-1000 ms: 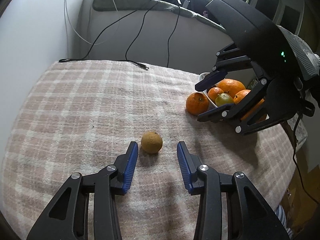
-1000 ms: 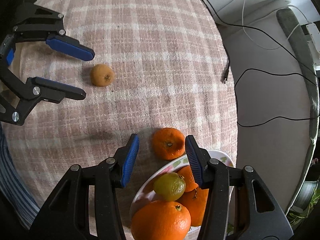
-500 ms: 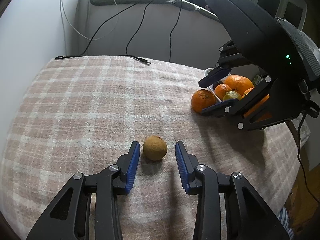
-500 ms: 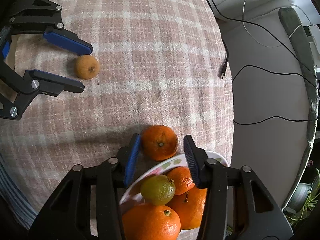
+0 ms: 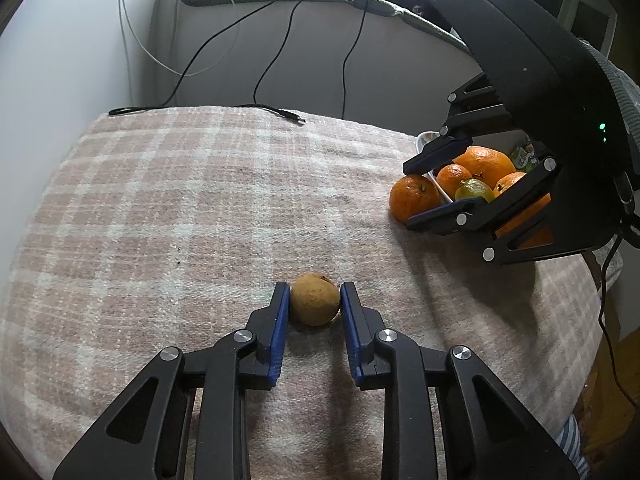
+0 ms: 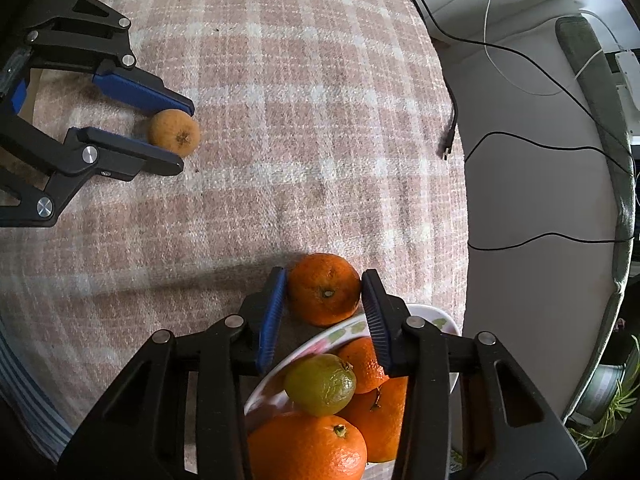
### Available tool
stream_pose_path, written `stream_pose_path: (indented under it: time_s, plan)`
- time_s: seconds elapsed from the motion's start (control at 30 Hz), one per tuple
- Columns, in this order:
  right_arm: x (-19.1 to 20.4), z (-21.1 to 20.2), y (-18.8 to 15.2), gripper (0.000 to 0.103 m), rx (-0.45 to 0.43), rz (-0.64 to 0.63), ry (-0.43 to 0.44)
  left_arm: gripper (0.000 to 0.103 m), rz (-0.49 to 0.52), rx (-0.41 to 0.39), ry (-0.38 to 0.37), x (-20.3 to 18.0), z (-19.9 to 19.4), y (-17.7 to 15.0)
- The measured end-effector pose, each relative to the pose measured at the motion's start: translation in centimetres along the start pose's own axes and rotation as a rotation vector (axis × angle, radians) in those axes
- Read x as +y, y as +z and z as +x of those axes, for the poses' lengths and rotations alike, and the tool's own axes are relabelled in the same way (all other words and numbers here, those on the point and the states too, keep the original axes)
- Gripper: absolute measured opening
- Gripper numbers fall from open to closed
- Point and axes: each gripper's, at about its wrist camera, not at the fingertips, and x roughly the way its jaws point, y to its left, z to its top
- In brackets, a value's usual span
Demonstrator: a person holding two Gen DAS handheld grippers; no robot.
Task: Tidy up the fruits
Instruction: 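Close the left gripper on the kiwi while the right gripper closes on the tangerine, then carry the kiwi with the left gripper while the right gripper carries the tangerine over the plate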
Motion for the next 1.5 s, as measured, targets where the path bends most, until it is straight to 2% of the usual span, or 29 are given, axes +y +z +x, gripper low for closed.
stream_pose_path:
  time_s: [0.43,0.8,1.13,1.5]
  plan:
    - [0.9,-4.9,-0.3,0.04,-0.14,0.074,0.003,0.024,0.007,-0.056,0.028,-0.6,-2.5,-0.5]
    - [0.0,-8.6,-3.3,0.04,-0.265,0.173,0.016,0.024,0.042,-0.108,0.028,-2.2,-4.5,1.2]
    - [-1.9,-11.4,-8.1,0.04,-0.366,0.3,0.011,0.024,0.085,-0.136,0.021,-4.8,-5.1,2.1]
    - [-4.3,-12.3,-14.4,0.04,-0.451,0.479,0.0,0.024,0.109,-0.143,-0.014,-7.3,-4.9,3.2]
